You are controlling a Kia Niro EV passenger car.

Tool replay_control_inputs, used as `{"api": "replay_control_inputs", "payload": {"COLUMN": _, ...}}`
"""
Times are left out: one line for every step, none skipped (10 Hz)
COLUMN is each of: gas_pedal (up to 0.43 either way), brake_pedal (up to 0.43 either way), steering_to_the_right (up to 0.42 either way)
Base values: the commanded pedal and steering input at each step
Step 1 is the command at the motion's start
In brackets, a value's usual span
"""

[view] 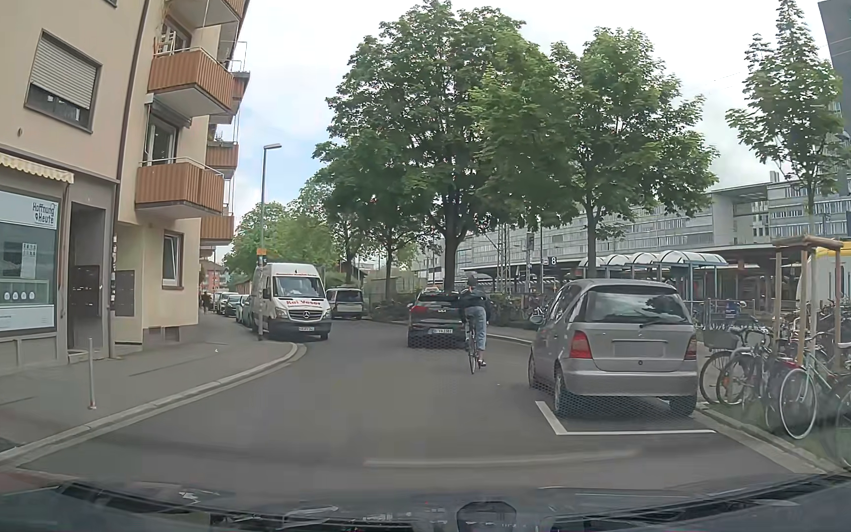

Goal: Follow the waypoints while adhering to traffic rules and regulations

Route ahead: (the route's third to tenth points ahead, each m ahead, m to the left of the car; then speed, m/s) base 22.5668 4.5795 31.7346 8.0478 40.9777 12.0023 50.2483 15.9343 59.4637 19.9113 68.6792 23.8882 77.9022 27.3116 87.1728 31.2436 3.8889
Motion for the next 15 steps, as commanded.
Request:
{"api": "replay_control_inputs", "payload": {"gas_pedal": 0.039, "brake_pedal": 0.0, "steering_to_the_right": -0.053}}
{"api": "replay_control_inputs", "payload": {"gas_pedal": 0.028, "brake_pedal": 0.0, "steering_to_the_right": -0.046}}
{"api": "replay_control_inputs", "payload": {"gas_pedal": 0.028, "brake_pedal": 0.0, "steering_to_the_right": -0.042}}
{"api": "replay_control_inputs", "payload": {"gas_pedal": 0.028, "brake_pedal": 0.0, "steering_to_the_right": -0.035}}
{"api": "replay_control_inputs", "payload": {"gas_pedal": 0.0, "brake_pedal": 0.0, "steering_to_the_right": -0.028}}
{"api": "replay_control_inputs", "payload": {"gas_pedal": 0.0, "brake_pedal": 0.0, "steering_to_the_right": -0.024}}
{"api": "replay_control_inputs", "payload": {"gas_pedal": 0.0, "brake_pedal": 0.0, "steering_to_the_right": -0.02}}
{"api": "replay_control_inputs", "payload": {"gas_pedal": 0.0, "brake_pedal": 0.0, "steering_to_the_right": -0.014}}
{"api": "replay_control_inputs", "payload": {"gas_pedal": 0.0, "brake_pedal": 0.0, "steering_to_the_right": -0.009}}
{"api": "replay_control_inputs", "payload": {"gas_pedal": 0.0, "brake_pedal": 0.012, "steering_to_the_right": -0.006}}
{"api": "replay_control_inputs", "payload": {"gas_pedal": 0.0, "brake_pedal": 0.055, "steering_to_the_right": -0.002}}
{"api": "replay_control_inputs", "payload": {"gas_pedal": 0.0, "brake_pedal": 0.085, "steering_to_the_right": -0.001}}
{"api": "replay_control_inputs", "payload": {"gas_pedal": 0.0, "brake_pedal": 0.11, "steering_to_the_right": 0.003}}
{"api": "replay_control_inputs", "payload": {"gas_pedal": 0.0, "brake_pedal": 0.122, "steering_to_the_right": 0.012}}
{"api": "replay_control_inputs", "payload": {"gas_pedal": 0.0, "brake_pedal": 0.122, "steering_to_the_right": 0.024}}
